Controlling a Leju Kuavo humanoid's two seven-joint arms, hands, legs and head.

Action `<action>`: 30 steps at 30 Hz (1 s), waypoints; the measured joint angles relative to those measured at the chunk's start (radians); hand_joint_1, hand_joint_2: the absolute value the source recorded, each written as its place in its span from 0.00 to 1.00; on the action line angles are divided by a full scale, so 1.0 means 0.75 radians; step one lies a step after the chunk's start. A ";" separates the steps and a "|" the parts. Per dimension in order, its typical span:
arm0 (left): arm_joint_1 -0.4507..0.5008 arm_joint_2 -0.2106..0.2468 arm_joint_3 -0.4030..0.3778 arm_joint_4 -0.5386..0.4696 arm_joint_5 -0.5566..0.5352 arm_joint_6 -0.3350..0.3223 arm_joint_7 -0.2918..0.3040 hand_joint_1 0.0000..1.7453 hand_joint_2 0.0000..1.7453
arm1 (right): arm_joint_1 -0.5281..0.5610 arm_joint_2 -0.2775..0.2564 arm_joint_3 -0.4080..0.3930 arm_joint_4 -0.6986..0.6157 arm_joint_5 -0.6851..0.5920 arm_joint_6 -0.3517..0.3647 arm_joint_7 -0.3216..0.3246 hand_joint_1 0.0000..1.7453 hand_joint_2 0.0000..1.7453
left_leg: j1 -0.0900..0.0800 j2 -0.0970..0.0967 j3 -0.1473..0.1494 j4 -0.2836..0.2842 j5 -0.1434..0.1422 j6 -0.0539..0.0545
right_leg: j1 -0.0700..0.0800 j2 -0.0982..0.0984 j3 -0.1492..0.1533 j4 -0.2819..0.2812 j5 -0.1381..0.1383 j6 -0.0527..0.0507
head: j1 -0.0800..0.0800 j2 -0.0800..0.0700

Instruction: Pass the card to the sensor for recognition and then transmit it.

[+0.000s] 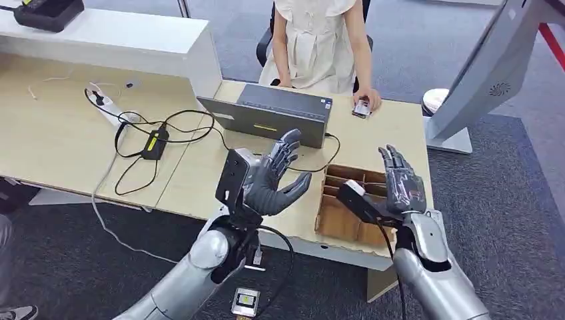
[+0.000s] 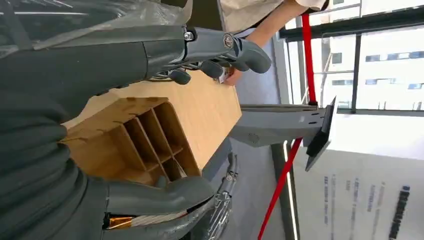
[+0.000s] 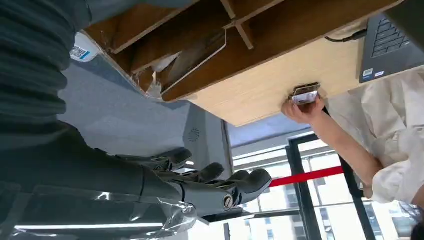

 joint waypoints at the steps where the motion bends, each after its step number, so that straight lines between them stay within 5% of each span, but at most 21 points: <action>1: 0.000 0.000 -0.001 0.001 -0.001 -0.001 0.000 0.00 1.00 | -0.003 0.000 -0.001 0.007 -0.004 0.000 -0.003 0.00 1.00 | 0.000 0.000 0.000 0.000 0.000 0.000 | 0.000 0.000 0.000 0.000 0.000 0.000 | 0.000 0.000; 30: 0.006 -0.002 -0.002 0.026 -0.007 -0.010 -0.001 0.00 1.00 | -0.021 0.006 -0.003 0.132 -0.046 -0.033 -0.023 0.00 1.00 | 0.000 0.000 0.000 0.000 0.000 0.000 | 0.000 0.000 0.000 0.000 0.000 0.000 | -0.001 0.000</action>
